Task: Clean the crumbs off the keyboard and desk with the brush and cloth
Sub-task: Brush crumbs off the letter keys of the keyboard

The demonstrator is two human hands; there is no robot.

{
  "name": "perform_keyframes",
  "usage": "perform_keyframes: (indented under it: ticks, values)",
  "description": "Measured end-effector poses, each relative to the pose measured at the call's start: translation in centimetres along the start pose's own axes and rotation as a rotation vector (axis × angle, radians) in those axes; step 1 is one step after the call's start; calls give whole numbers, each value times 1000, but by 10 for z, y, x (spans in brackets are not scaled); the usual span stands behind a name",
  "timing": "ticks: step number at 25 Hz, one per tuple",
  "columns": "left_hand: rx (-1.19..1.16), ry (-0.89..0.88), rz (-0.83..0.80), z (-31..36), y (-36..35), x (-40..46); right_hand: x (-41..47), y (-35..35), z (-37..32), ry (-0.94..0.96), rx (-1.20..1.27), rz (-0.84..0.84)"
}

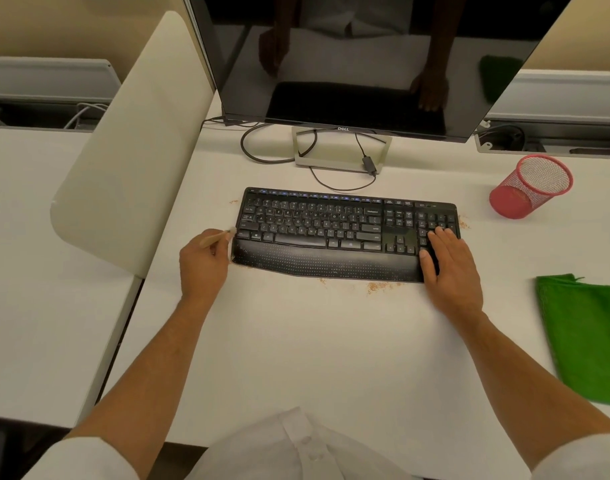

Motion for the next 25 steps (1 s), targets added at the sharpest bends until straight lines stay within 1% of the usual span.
perform_keyframes:
  ticks: [1, 3, 8, 10, 12, 15, 16, 19, 22, 24, 25]
  values:
    - [86, -75, -46, -1, -3, 2, 0, 0, 0, -2, -1, -2]
    - [198, -150, -136, -7, -9, 1, 0, 1, -1, -8, -3, -3]
    - [227, -280, -223, -10, -8, -21, 0, 0, 0, -18, -12, -14]
    - [254, -273, -257, -13, -6, -21, -1, -1, 1, -28, -19, -19]
    - [250, -249, -224, -13, 0, -17, 0, -1, 1, -33, -20, -23]
    - [191, -265, -88, -8, 10, -13, 0, -1, -1, -26, -30, -16]
    - [177, -254, -79, -9, 7, -12, 0, -1, -1, -30, -28, -14]
    - [190, -213, -153, -13, -7, -19, -1, -1, -1, -31, -34, -17]
    - [145, -265, -200, -14, -10, -37, 0, -1, 0, -40, -31, -16]
    - [106, -304, -199, -15, -6, -51, 0, -1, -1, -35, -29, -12]
    - [87, -314, -172, -16, -2, -53, -1, -1, -1, -33, -30, -7]
Point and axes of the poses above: each hand's wrist, its own x-axis towards the middle knuckle, its own y-axis out of the back of the hand, z = x × y, the point moved 8 cm from there along x, towards the middle knuckle, and after that the axes turned 7 degrees about x, right-handed, at the moved point
